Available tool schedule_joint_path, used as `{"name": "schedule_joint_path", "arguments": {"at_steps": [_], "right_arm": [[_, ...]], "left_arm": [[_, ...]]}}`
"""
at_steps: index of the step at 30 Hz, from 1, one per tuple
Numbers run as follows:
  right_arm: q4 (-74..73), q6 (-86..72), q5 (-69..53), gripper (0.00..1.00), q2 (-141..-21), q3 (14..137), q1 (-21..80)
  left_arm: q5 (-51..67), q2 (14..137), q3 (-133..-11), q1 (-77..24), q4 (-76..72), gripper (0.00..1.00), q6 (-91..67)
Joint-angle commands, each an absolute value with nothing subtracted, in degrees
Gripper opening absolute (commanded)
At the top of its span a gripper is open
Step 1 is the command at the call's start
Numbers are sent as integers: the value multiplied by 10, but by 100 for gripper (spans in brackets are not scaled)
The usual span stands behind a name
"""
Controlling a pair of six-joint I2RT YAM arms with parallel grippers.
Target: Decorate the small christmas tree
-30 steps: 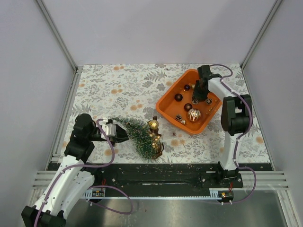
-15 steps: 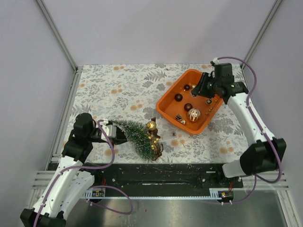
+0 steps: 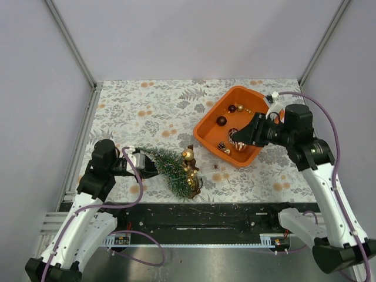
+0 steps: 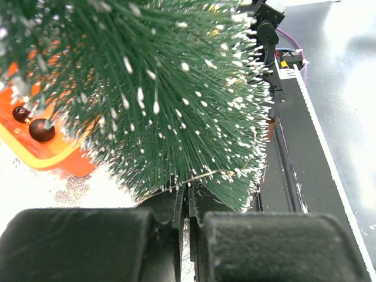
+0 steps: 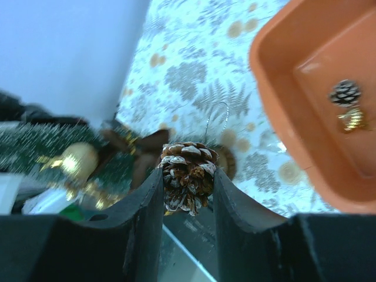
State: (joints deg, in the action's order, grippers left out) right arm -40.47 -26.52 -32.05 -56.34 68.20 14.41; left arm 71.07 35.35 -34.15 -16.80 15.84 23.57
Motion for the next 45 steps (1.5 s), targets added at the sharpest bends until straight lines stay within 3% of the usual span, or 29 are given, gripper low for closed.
{"name": "schedule_joint_path", "arguments": {"at_steps": [1,8,15,34,39,45], "right_arm": [[-380,-305,-451,17,-502,636,149],[-147,-451,-622,19,-408,497,152],[52,-581,-697,20,-387,439,175],[-83,-468,-668,21,-443,498,327],[-184,-408,-552,18,-453,518,432],[-225,-367,-357,15,-524,543,626]], "left_arm": [[700,352,-351,-165,158,5,229],[704,345,-347,-164,156,5,229],[708,340,-344,-164,156,5,233],[713,338,-336,-164,154,5,243],[706,333,-330,-165,155,5,232],[687,322,-326,-164,160,5,219]]}}
